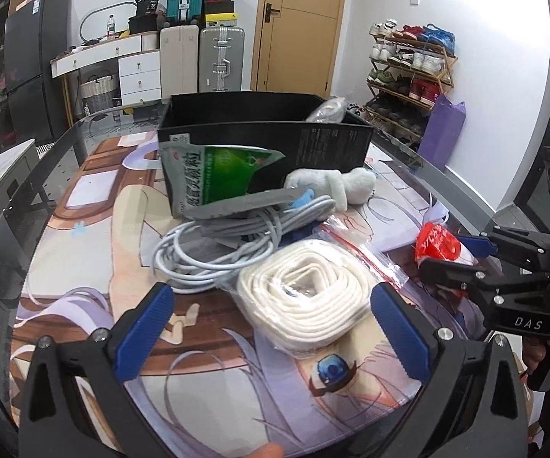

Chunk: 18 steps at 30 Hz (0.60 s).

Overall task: Organize soft objects
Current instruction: 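Grasp the red balloon glue bag with the right gripper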

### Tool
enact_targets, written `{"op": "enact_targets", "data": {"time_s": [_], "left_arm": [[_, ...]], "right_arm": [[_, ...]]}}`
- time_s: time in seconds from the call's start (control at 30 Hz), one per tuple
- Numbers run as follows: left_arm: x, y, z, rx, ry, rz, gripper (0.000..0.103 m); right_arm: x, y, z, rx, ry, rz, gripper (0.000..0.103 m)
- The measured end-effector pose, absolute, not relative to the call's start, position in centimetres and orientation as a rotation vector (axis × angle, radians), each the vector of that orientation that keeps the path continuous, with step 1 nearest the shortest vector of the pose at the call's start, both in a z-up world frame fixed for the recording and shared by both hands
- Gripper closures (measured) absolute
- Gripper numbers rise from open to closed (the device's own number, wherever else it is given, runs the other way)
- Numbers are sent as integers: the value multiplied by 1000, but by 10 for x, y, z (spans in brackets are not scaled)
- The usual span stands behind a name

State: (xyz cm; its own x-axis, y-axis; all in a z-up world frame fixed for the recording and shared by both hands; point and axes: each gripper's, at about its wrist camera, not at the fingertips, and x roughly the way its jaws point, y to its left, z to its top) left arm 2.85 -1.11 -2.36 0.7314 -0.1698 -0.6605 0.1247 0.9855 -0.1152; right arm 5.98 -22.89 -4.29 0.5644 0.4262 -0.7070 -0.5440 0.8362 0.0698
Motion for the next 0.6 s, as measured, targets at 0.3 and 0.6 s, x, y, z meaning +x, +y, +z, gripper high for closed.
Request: {"op": "enact_targets", "data": {"time_s": [0.3,0.6], "left_arm": [[33,-20,-25,-74,759,-169,0],[43,-41,-20,-57,791,-129,0]], "right_arm": [[61,-238,-36,-62,730,566,56],[61,-246,-33,-40,718,550,56]]}}
